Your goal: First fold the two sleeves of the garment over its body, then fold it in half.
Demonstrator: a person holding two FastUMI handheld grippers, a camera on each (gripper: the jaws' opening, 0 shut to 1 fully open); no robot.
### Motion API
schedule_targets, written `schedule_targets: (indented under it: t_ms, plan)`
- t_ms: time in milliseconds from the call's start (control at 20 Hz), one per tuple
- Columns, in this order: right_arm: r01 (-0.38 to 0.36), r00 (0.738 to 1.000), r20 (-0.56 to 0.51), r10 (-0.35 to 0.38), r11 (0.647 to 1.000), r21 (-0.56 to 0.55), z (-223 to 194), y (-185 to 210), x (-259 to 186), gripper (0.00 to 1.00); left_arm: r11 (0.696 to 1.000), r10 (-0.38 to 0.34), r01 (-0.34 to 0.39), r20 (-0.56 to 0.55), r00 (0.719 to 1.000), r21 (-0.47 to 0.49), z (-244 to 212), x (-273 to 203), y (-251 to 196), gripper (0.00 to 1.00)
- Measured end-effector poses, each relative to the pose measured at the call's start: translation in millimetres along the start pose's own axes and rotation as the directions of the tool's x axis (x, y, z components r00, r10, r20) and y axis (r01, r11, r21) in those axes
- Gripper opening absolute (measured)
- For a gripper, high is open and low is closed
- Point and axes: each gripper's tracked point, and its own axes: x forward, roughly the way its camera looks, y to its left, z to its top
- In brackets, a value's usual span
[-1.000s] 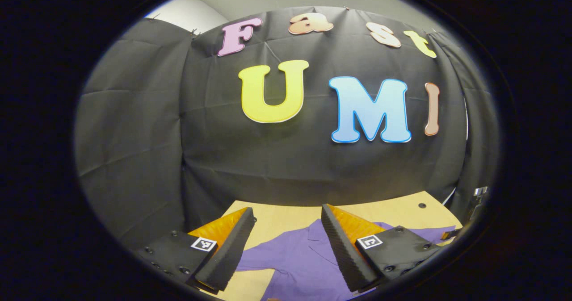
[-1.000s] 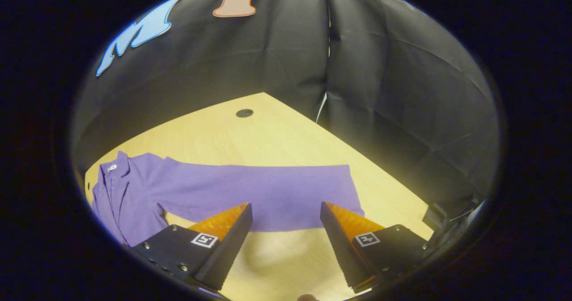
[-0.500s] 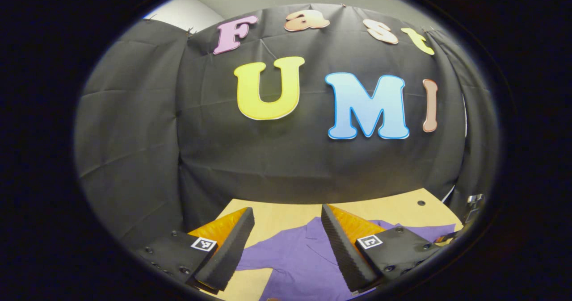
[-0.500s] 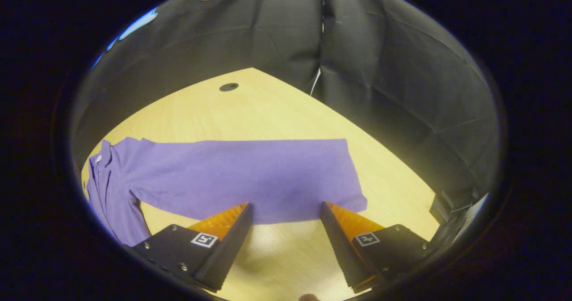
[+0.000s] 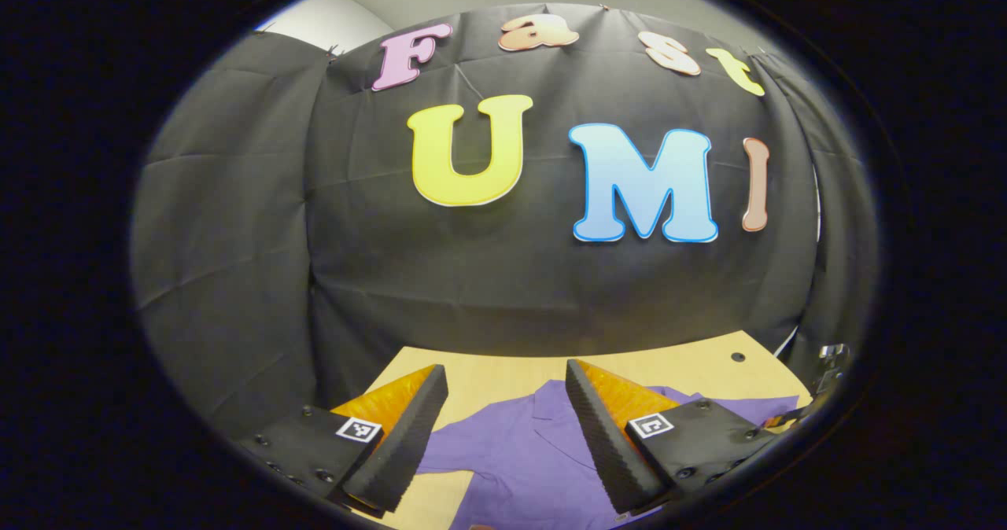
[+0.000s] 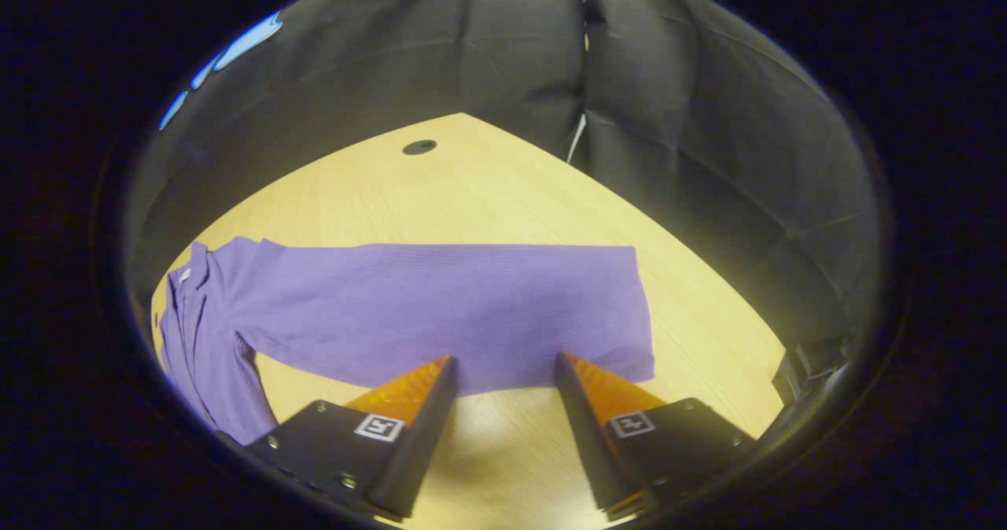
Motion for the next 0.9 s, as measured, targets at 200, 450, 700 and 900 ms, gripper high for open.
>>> schedule_targets:
  t_ms: [200,450,700,900]
  plan:
    - [-0.019,0.999,-0.033,0.021,0.998,0.063,4,10,2,0.3,1.0,0.0,0.0,0.008,1.0,0.002,2,-1,0,0.99]
    - [-0.029,0.997,-0.061,0.038,0.99,0.135,5,9,4,0.02,1.0,0.016,-0.016,0.004,1.0,-0.022,-2,-3,9,0.99]
    - [-0.03,0.998,-0.054,0.039,0.986,0.167,11,14,4,0.0,1.0,0.025,-0.025,0.011,1.0,0.0,1,-6,15,0.99]
    - [-0.049,0.998,-0.028,0.055,0.985,0.163,20,23,-2,0.0,1.0,0.02,-0.02,0.02,1.0,0.006,4,-7,15,0.99]
